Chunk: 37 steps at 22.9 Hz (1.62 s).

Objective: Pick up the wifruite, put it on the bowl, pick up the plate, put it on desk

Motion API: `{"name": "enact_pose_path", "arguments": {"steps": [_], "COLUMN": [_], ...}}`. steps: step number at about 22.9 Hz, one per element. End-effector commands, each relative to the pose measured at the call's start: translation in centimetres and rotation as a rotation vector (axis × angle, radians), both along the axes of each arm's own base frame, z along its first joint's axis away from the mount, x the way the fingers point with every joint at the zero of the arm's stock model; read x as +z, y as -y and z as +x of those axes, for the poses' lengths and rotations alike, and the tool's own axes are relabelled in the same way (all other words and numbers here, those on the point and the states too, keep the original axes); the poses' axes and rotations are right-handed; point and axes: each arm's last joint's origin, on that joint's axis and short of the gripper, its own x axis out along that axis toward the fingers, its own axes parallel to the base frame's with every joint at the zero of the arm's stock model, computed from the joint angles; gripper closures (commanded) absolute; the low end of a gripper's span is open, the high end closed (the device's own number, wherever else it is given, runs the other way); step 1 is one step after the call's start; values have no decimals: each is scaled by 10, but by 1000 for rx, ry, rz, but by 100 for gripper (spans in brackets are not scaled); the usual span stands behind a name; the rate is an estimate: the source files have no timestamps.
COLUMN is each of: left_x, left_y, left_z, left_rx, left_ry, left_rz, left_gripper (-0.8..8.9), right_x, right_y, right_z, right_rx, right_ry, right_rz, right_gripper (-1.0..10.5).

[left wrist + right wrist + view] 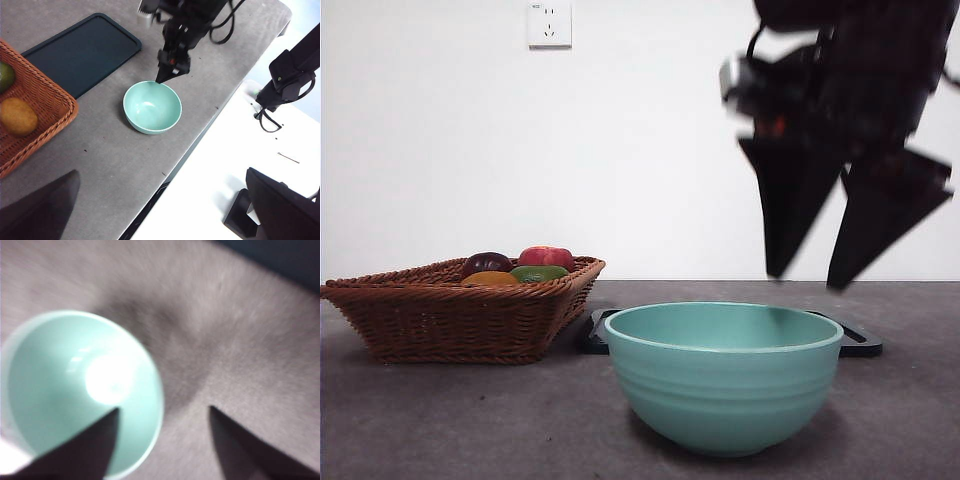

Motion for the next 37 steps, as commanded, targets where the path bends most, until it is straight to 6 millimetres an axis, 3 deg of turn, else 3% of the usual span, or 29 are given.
{"name": "enact_pose_path", "arguments": {"steps": [1,4,10,17,20,24,28,29,30,32,33,37], "left_x": [3,3,3,3,4,4,4,4,4,4,4,4], "left_y": [1,1,0,1,1,1,1,1,1,1,1,1], "left_z": [0,1,0,1,1,1,1,1,1,1,1,1], "left_rx": [-3,-3,-3,-3,-4,-4,-4,-4,-4,-6,-5,-6], "left_ry": [10,9,6,18,21,21,21,21,18,22,23,22], "left_rz": [-7,-7,-5,-12,-13,-12,-13,-12,-11,-10,-12,-11], "left_gripper": [291,291,291,290,291,291,299,366,467,790,796,785], "right_x": [28,63,108,132,134,134,134,134,134,134,134,134], "right_y": [3,19,65,120,136,146,146,146,146,146,146,146], "right_z": [-8,-29,-92,-167,-187,-201,-202,-202,-202,-202,-202,-202], "right_rx": [13,28,34,11,10,9,10,10,10,12,14,14], "right_ry": [64,139,296,520,598,651,659,658,656,655,660,661], "right_rz": [42,87,194,377,432,468,473,473,473,469,469,470], "right_gripper": [557,435,393,394,395,403,404,448,579,979,915,915]}}
